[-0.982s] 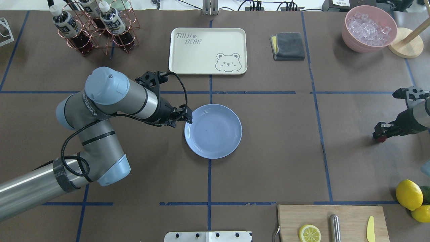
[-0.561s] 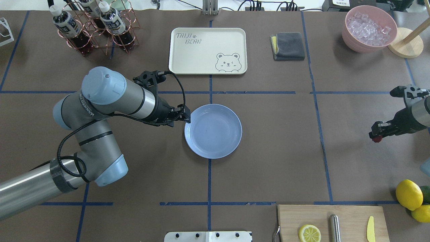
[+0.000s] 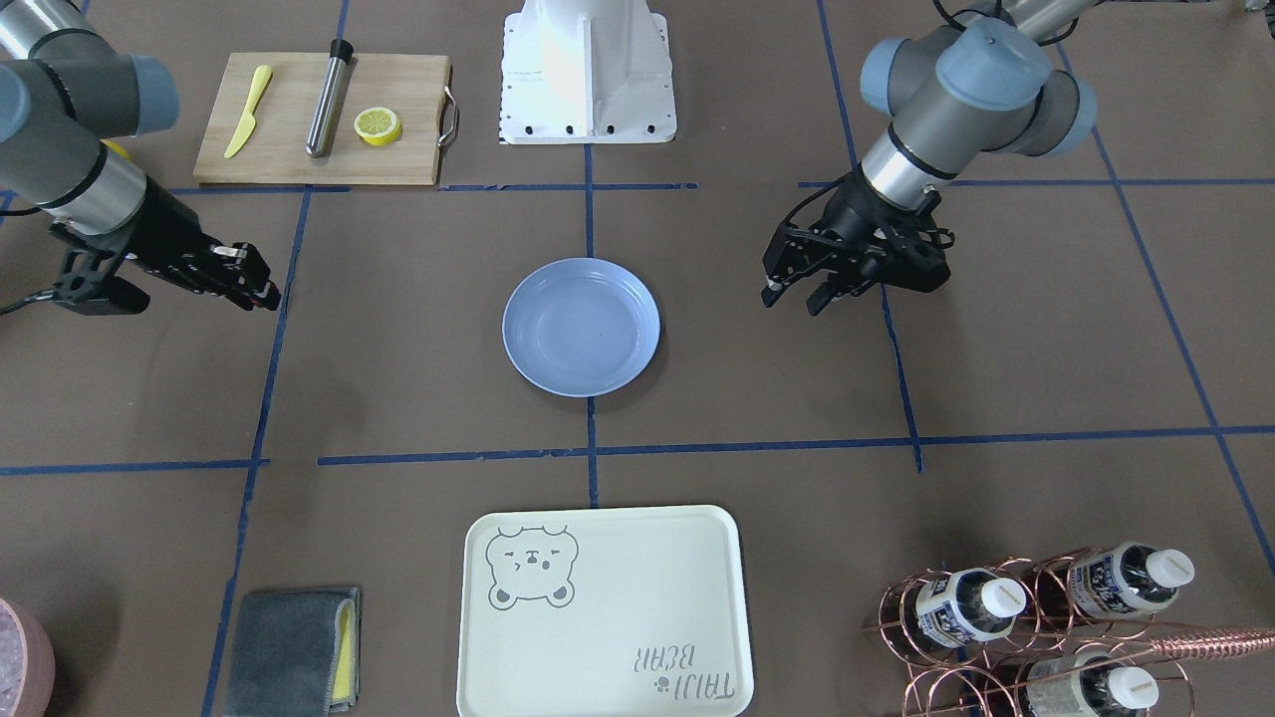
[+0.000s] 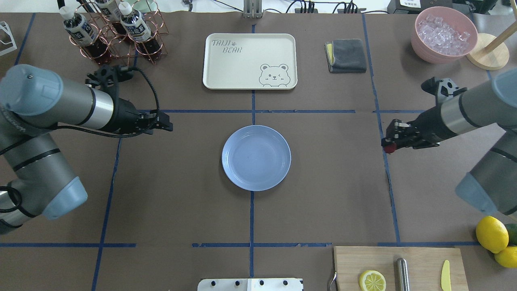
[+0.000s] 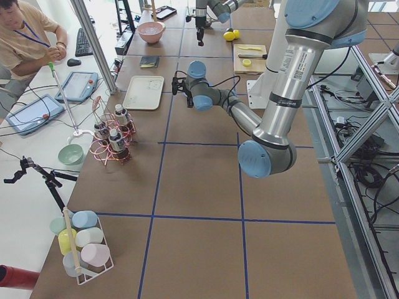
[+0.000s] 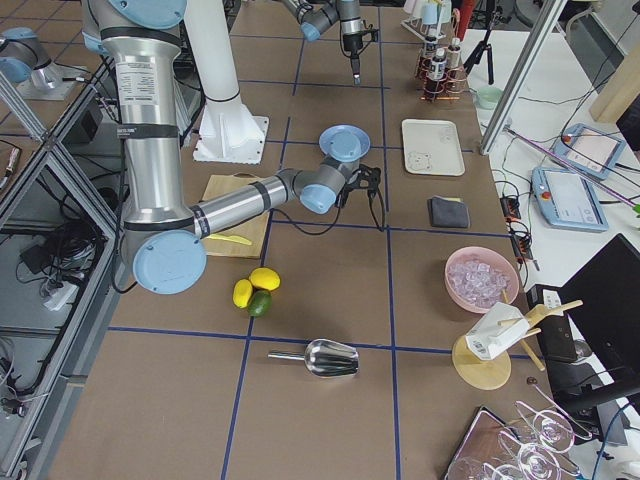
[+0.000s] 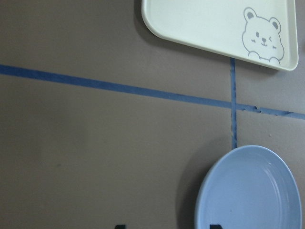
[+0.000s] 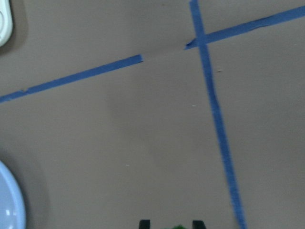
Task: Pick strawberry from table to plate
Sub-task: 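Release the plate and withdraw the left gripper while the right gripper grasps the strawberry, then carry the red strawberry with the right gripper over the blue plate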
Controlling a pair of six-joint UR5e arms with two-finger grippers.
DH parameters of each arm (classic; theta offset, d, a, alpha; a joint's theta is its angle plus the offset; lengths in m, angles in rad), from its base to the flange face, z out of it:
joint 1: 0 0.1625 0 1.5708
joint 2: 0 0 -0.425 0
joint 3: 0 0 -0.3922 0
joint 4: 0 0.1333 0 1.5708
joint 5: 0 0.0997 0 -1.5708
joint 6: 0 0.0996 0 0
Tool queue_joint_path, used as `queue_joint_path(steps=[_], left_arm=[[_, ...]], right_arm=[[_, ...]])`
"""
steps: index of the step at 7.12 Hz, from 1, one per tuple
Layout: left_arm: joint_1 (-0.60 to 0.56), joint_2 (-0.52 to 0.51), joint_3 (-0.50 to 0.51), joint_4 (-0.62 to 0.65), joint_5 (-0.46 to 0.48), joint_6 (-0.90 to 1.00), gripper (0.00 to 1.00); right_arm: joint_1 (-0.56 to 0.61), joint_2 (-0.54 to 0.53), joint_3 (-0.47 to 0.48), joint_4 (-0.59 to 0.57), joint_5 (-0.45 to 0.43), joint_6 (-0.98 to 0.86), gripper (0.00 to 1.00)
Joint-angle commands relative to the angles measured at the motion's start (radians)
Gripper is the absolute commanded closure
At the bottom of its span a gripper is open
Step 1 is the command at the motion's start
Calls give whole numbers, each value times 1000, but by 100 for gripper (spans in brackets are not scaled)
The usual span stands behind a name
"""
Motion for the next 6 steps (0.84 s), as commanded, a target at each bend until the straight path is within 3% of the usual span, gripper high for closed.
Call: queue_joint_path(steps=[1, 2, 4, 6], left_arm=[[-67, 170, -58, -4, -6, 258, 34], [-160, 233, -60, -8, -12, 400, 34], [-222, 319, -59, -11, -12, 614, 32], [-228, 332, -57, -11, -12, 632, 30]], right_arm=[[-151, 176, 4, -7, -128, 241, 100], [-249, 263, 0, -89, -241, 280, 100], [-382, 433, -40, -334, -431, 285, 100], [-393, 518, -190, -335, -455, 282, 100]])
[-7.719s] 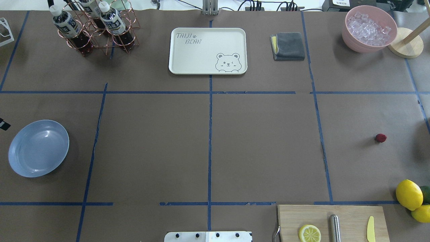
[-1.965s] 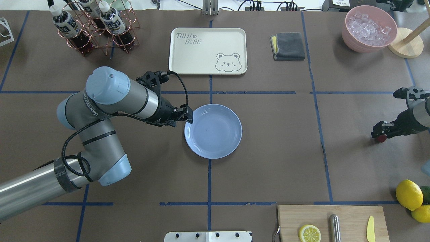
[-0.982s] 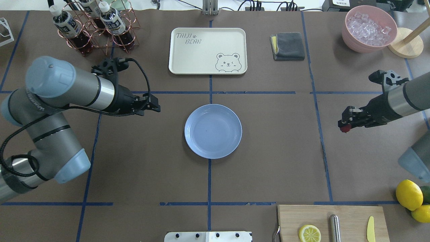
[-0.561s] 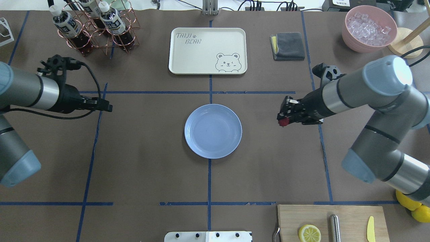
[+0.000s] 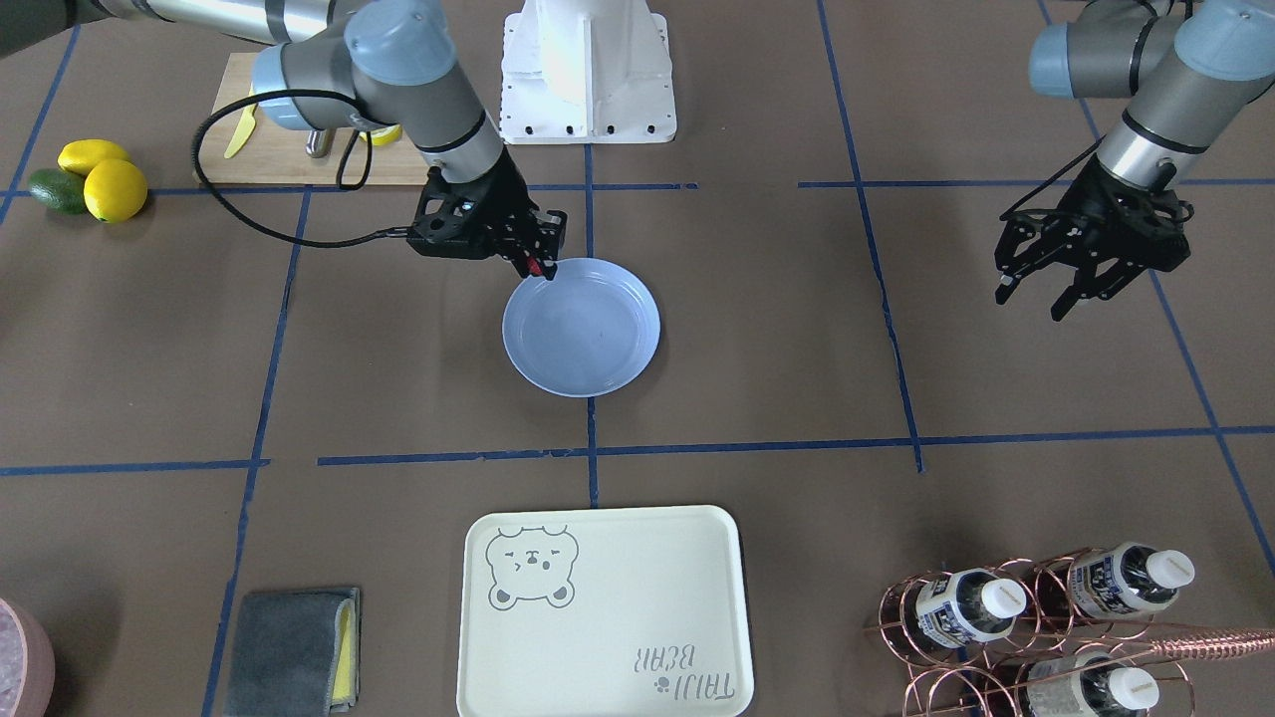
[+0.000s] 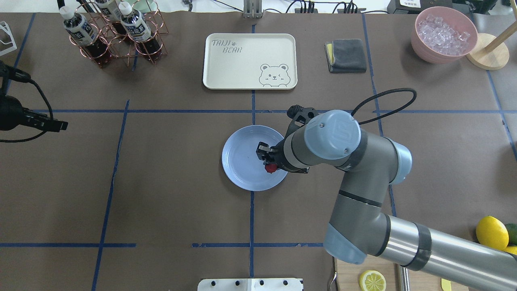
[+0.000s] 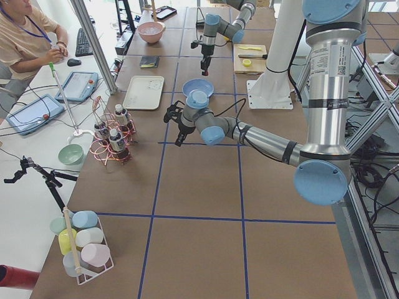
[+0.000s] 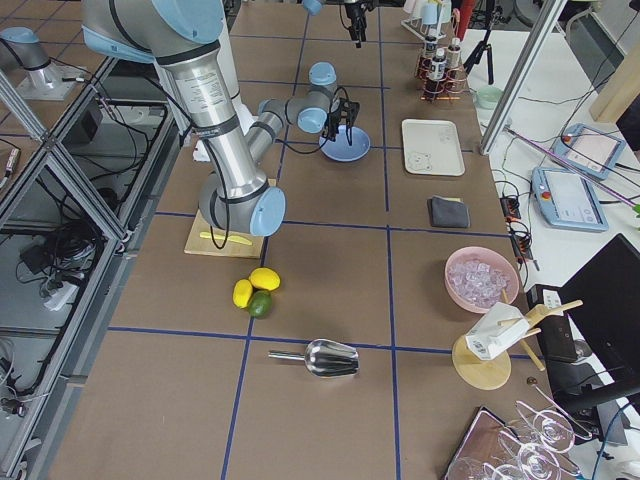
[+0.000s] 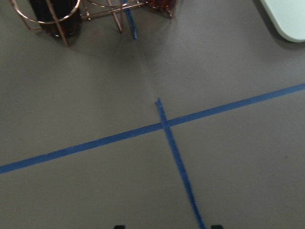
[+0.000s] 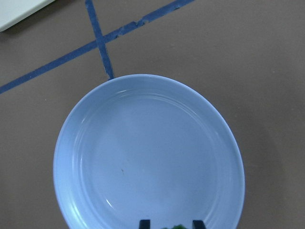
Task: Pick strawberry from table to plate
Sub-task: 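Carry the red strawberry with the right gripper over the blue plate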
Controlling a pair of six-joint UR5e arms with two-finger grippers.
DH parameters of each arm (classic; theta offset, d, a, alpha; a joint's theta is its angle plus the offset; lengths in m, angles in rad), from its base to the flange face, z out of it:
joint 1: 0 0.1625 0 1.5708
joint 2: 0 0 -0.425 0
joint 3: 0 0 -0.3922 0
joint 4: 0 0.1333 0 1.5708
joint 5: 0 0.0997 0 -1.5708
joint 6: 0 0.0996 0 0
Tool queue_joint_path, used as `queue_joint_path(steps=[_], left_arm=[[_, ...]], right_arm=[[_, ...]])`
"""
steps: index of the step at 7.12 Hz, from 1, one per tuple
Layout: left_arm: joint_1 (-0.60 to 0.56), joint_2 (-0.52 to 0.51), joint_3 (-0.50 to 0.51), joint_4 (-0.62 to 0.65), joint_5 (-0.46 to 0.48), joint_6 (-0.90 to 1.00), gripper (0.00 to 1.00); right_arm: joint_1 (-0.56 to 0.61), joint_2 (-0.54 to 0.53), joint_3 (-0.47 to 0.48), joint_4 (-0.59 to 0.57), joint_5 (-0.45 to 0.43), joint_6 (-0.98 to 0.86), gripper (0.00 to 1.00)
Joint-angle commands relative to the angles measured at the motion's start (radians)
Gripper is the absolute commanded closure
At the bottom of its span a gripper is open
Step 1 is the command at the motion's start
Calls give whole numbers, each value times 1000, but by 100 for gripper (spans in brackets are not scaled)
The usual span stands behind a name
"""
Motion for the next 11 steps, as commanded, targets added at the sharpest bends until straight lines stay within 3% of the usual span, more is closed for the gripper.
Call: queue_joint_path(steps=[1, 3, 11], left_arm=[[-6, 14, 1, 0, -2, 21, 28], [-6, 13, 1, 0, 0, 21, 27], [-3, 8, 11, 0, 0, 10, 25]], right_arm=[[-21, 60, -99, -17, -49, -4, 100], [-28, 113, -170, -17, -78, -9, 100], [-28, 146, -239, -17, -127, -12, 100]])
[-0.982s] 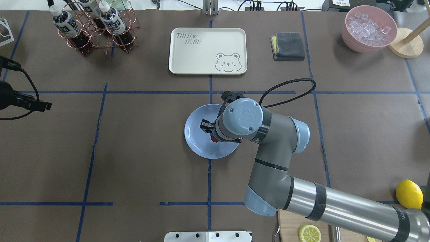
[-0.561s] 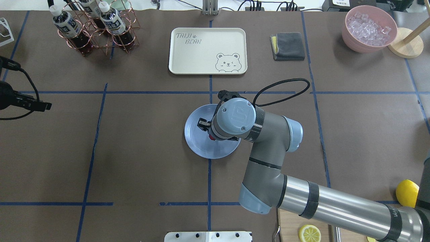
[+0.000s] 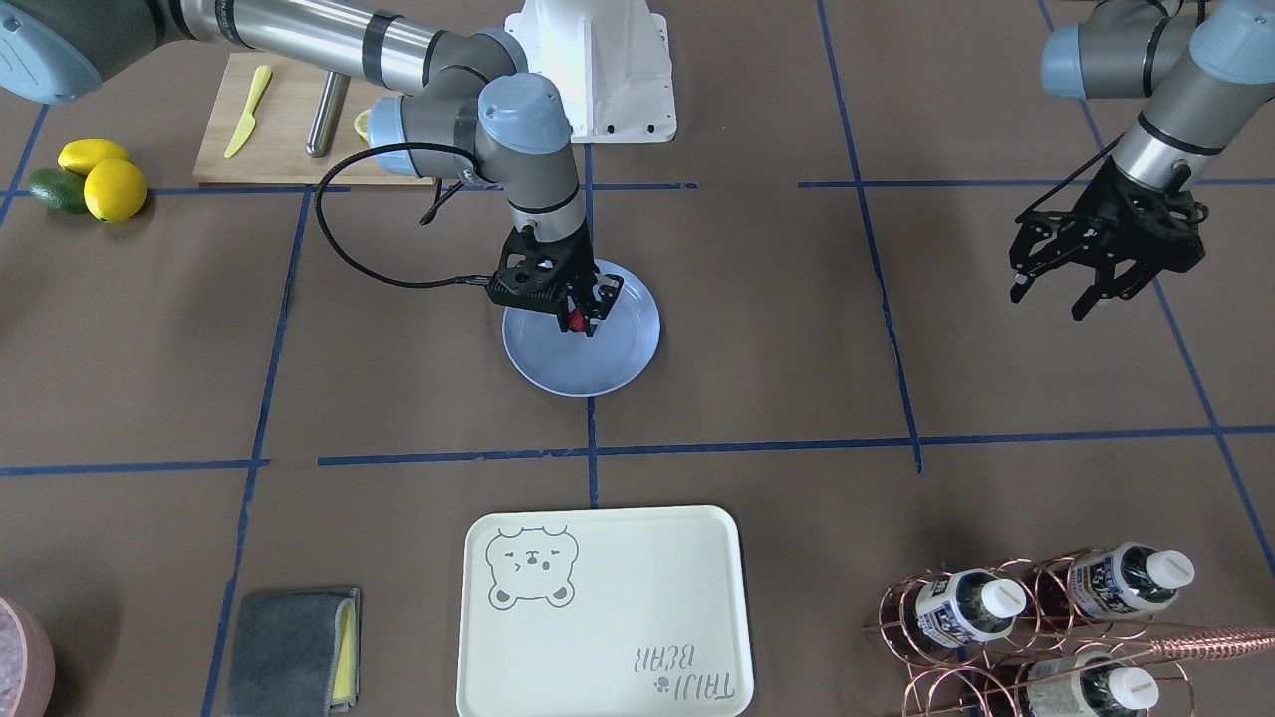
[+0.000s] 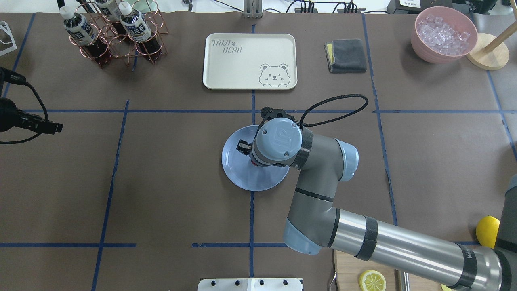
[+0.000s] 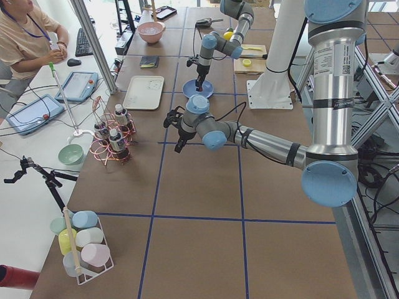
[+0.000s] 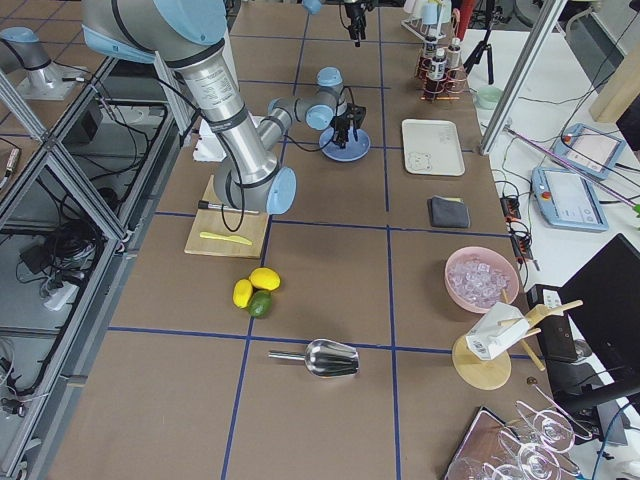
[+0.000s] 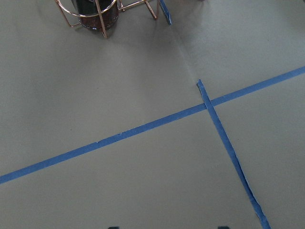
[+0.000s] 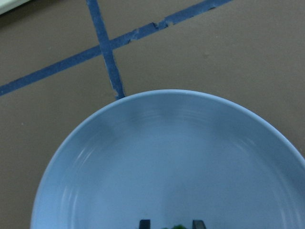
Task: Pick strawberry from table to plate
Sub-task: 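Lower the strawberry into the plate and open the right gripper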
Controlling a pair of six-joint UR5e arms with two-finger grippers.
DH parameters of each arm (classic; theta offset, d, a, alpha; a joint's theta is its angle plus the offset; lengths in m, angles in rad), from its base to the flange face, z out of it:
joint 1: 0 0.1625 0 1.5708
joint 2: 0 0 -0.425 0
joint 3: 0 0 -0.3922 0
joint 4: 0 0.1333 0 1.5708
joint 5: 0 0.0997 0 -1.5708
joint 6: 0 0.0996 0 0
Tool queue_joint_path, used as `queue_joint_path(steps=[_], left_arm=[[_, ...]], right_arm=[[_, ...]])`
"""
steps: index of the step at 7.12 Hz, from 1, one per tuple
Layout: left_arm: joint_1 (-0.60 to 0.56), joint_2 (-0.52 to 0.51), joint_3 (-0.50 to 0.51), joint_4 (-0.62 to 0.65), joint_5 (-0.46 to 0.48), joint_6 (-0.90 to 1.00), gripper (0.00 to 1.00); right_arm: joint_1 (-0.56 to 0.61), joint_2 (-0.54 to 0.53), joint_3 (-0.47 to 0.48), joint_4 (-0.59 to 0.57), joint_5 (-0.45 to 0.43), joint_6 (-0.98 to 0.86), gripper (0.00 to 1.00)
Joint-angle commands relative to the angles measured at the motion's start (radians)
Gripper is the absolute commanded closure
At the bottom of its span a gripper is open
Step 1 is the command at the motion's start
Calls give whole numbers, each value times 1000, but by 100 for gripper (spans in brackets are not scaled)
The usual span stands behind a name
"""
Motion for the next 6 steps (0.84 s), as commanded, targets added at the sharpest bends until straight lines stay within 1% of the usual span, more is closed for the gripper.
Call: queue_joint_path(steps=[1, 2, 3, 4, 6], left_arm=[[1, -2, 0, 0, 0, -2, 24], [1, -4, 0, 0, 0, -2, 24], [1, -5, 0, 0, 0, -2, 24], [1, -7, 0, 0, 0, -2, 24], [1, -7, -1, 0, 0, -4, 24]], right_arm=[[0, 0, -16, 0, -6, -2, 100], [0, 2, -18, -2, -6, -2, 77], [0, 3, -18, 0, -6, -2, 58], [0, 17, -18, -2, -7, 0, 1], [1, 20, -10, -2, -7, -3, 0]])
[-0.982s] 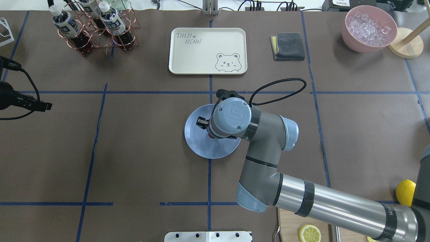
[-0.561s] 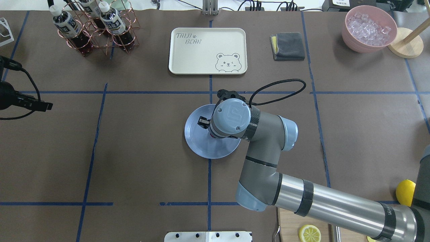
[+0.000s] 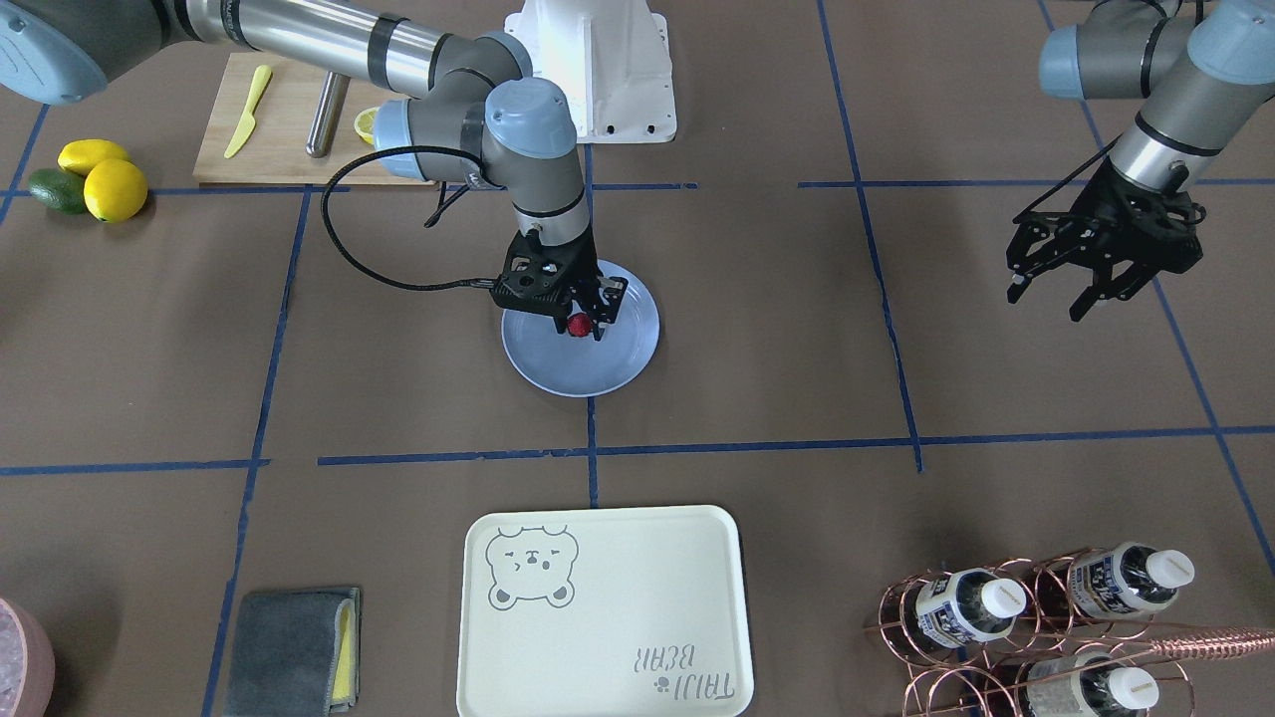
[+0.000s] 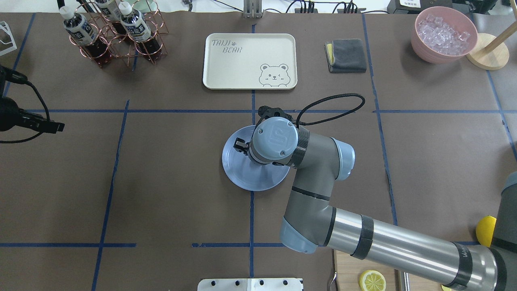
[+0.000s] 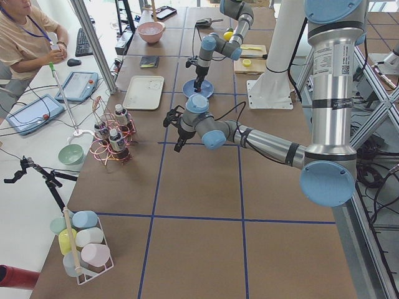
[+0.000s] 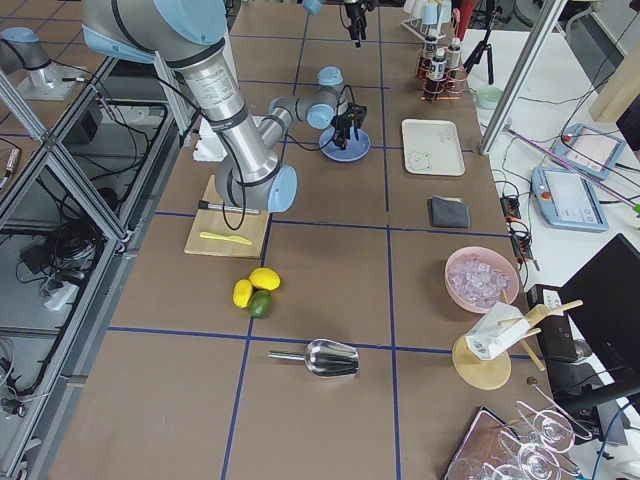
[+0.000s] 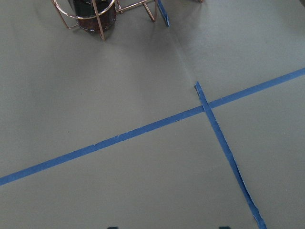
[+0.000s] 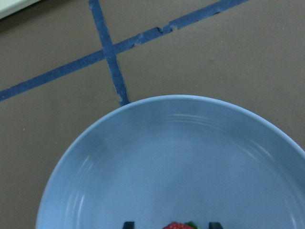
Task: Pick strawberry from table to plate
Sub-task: 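Lower the strawberry into the plate and open the right gripper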
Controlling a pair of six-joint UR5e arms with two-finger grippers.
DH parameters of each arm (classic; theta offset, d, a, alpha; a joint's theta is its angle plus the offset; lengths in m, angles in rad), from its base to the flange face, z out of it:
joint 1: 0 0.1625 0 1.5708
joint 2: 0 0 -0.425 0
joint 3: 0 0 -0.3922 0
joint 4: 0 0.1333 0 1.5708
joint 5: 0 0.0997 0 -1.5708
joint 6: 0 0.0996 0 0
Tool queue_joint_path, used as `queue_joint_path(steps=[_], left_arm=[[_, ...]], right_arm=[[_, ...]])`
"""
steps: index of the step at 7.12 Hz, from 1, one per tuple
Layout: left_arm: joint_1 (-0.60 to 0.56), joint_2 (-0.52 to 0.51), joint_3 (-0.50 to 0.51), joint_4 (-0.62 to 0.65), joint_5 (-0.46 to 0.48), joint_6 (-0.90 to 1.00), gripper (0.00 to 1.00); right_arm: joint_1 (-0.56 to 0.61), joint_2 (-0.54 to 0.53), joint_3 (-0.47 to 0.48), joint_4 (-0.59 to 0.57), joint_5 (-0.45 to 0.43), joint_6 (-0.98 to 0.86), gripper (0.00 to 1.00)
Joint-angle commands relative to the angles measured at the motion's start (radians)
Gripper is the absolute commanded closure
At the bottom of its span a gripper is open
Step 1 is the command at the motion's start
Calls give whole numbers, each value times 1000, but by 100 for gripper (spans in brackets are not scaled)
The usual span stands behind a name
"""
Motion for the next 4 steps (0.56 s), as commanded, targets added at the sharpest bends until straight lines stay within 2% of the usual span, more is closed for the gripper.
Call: queue_joint_path(steps=[1, 2, 3, 4], left_arm=[[0, 0, -1, 0, 0, -1, 23], [0, -2, -1, 0, -2, -1, 23], [0, -2, -3, 0, -2, -1, 23], [0, -2, -3, 0, -2, -1, 23]], right_arm=[[13, 1, 43, -3, 3, -4, 0], [51, -43, 142, -17, 23, -4, 0], [104, -115, 291, -69, 84, -4, 0], [208, -190, 428, -83, 218, -5, 0]])
